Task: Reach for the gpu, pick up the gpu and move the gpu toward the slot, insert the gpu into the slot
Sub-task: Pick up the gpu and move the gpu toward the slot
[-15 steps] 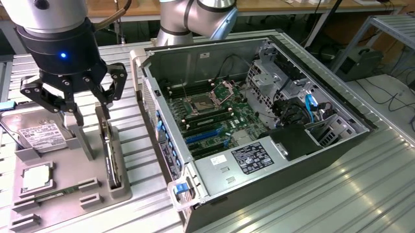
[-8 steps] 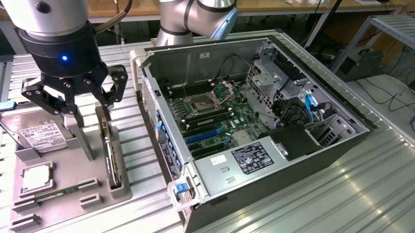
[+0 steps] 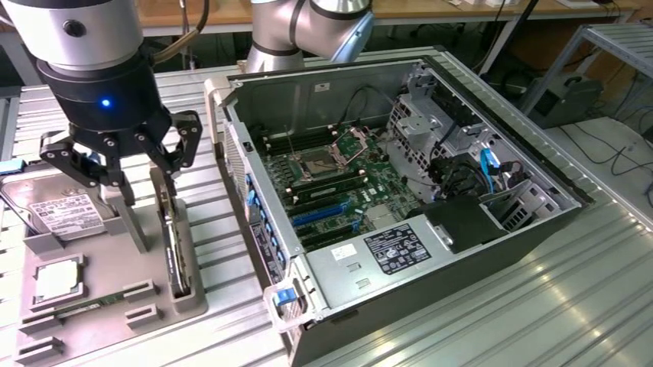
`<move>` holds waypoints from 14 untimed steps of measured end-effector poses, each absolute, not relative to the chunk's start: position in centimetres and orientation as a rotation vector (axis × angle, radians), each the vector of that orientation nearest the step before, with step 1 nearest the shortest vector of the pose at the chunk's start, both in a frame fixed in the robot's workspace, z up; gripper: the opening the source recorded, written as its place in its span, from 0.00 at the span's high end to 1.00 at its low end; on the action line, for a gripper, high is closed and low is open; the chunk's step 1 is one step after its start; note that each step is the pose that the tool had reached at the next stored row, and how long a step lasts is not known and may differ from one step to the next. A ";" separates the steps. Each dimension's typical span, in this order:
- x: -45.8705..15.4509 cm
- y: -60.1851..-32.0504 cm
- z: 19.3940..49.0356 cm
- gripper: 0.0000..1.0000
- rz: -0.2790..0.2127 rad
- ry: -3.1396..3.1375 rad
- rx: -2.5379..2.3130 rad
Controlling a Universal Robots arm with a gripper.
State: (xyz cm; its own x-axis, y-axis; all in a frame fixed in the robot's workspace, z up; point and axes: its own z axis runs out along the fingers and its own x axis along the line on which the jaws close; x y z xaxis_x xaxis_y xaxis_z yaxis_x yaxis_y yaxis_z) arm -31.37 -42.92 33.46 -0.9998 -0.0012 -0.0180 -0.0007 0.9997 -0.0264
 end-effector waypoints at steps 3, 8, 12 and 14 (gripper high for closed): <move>-31.4 -42.9 33.3 0.51 -0.020 3.123 -0.001; -31.4 -42.9 32.9 0.51 -0.015 3.123 -0.001; -31.4 -42.9 32.5 0.51 -0.014 3.123 -0.001; -31.4 -42.9 32.2 0.51 -0.014 3.123 -0.001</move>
State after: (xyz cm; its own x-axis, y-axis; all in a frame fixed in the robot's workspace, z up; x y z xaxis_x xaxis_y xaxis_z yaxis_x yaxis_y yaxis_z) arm -31.35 -42.92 32.24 -0.9998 -0.0009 -0.0181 -0.0007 1.0000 -0.0093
